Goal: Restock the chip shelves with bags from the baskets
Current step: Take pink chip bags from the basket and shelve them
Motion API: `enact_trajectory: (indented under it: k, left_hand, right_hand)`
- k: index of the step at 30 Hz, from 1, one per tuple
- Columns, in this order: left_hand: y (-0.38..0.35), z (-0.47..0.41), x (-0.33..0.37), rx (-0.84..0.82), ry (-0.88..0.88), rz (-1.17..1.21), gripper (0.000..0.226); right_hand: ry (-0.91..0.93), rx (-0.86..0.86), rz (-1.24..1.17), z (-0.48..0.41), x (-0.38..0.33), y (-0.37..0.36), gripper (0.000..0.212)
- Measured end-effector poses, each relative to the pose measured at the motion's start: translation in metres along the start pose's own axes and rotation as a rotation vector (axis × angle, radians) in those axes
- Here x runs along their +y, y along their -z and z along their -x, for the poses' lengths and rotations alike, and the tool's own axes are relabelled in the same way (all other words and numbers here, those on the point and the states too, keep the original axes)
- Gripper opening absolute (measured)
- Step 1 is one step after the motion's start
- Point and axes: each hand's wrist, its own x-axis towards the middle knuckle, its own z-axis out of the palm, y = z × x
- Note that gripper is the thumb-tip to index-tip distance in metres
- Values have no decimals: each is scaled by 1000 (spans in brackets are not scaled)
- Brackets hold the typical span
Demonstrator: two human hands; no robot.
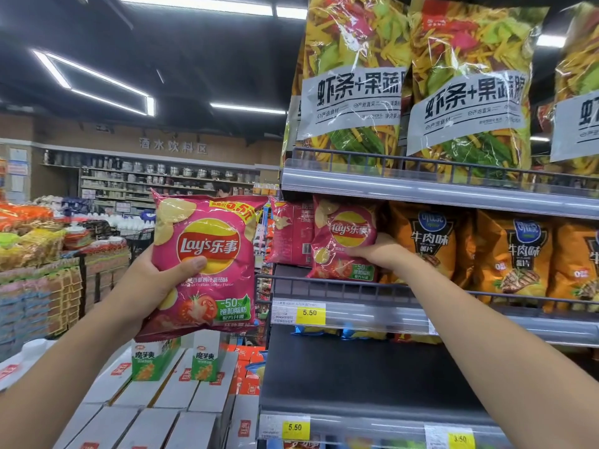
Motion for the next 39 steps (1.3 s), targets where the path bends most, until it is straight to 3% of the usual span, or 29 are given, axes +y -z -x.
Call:
enact_trajectory:
  k: [4,7,9,17,22,25,30,34,37,39]
  left_hand:
    - [-5,-5,-4,-7,22,6,67]
    - [-9,-7,-7,-17,37,5,78]
    - [-12,-8,-8,-13,44,-8,90]
    - [-18,-14,-17,-36,57,-30,106]
    - [-29,-13,-13,-71,60,-35,104]
    - [-38,-11,-9,-91,53,-30,117]
    - [-49,-11,-6,-106,62,-26,125]
    - [-61,-9,-2,-128,43,-12,117]
    - [-75,-8,0,-147,38,10,89]
    - [-86,-8,2,-158,39,24,78]
  right_hand:
    - [31,13,289,-4,4,1,57]
    - [28,122,407,-8,6,1,72]
    - [29,149,422,-11,8,1,81]
    - [47,179,440,-7,21,17,54]
    - [65,220,469,-9,26,22,41]
    - [70,219,454,-6,26,21,29]
    - [153,304,415,2,39,25,59]
    - [240,366,348,17,43,29,55]
    - [296,425,259,30,40,31,41]
    - [344,370,150,44,35,32,31]
